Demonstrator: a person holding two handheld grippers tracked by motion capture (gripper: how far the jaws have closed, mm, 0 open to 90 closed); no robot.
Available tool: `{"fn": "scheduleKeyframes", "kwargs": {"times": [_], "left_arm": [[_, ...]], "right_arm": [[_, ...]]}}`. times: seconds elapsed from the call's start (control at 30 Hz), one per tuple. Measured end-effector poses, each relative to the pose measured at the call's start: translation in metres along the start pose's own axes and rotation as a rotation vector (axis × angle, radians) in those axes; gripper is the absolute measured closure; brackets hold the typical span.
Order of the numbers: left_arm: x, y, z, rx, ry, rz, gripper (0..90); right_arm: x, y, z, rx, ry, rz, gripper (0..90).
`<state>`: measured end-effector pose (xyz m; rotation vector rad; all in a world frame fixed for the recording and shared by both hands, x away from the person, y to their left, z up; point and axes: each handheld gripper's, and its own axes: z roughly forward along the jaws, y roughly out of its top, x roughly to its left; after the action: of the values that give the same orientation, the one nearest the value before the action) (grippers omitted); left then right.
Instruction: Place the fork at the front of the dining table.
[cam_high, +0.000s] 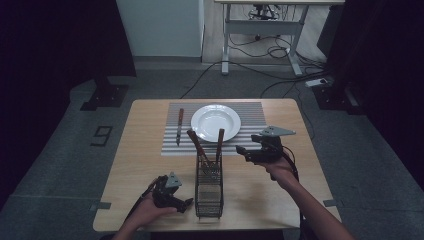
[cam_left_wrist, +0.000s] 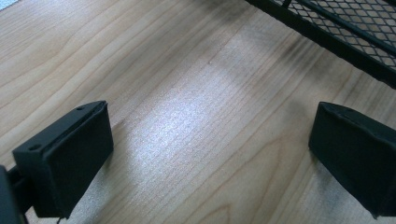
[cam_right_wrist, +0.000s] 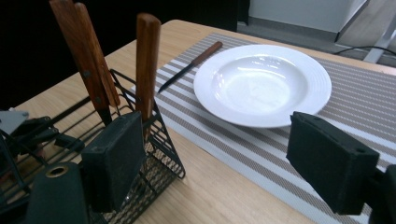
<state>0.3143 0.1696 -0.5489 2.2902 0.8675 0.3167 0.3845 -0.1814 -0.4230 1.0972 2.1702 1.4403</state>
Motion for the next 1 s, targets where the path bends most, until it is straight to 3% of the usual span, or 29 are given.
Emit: {"fn": "scheduleKeyframes", "kwargs": {"times": [0.4, 1.0], "left_arm": [[0.000, 0.000, 0.000, 0.000, 0.000, -0.001, 0.0], [0.000, 0.000, 0.000, 0.000, 0.000, 0.000, 0.0]], "right_arm": [[0.015, 0.018, 0.018, -0.004, 0.027, -0.023, 22.4], [0.024, 0.021, 0.049, 0.012, 0.069, -0.037, 33.1]]}}
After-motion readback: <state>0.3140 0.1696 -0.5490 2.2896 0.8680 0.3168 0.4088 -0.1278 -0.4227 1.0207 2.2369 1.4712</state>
